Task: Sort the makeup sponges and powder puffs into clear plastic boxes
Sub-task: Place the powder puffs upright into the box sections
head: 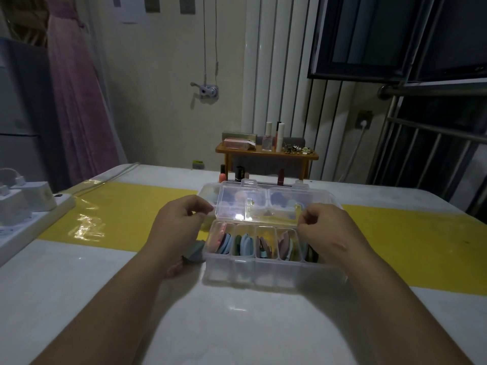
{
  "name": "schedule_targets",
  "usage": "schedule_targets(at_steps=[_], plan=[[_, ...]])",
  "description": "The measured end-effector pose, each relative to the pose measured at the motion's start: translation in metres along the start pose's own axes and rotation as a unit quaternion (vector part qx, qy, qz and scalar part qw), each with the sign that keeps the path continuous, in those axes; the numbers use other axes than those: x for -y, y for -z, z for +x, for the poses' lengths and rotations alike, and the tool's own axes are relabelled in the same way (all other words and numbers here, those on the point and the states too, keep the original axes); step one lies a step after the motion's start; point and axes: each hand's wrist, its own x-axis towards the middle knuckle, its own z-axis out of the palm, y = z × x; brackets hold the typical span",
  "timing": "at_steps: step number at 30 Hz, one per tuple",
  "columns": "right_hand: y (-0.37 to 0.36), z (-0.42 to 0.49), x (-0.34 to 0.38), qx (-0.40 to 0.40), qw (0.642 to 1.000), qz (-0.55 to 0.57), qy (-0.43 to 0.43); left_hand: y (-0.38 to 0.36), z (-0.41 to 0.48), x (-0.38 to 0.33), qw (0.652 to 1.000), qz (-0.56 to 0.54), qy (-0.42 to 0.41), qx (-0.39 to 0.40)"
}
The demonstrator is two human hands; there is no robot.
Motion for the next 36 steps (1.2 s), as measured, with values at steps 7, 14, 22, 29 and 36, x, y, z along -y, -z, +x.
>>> schedule_targets(at_steps=[7, 14, 22, 29, 36], plan=[[-0.009, -0.003, 0.006, -0.026, 0.996, 0.043, 0.071, 0.014, 0.011, 0.021, 0.99, 0.122, 0.056, 0.043], [-0.016, -0.004, 0.008, -0.002, 0.992, 0.052, 0.112, 0.015, 0.007, 0.02, 0.926, 0.342, 0.063, 0.144], [-0.019, -0.002, 0.006, 0.008, 0.992, 0.046, 0.114, 0.016, -0.001, 0.013, 0.904, 0.361, 0.056, 0.221], [-0.019, -0.004, 0.006, 0.003, 0.993, 0.056, 0.107, 0.013, 0.005, 0.017, 0.962, 0.256, 0.032, 0.09], [-0.021, -0.001, 0.005, -0.001, 0.992, 0.082, 0.095, 0.013, 0.006, 0.014, 0.984, 0.17, 0.029, -0.053]])
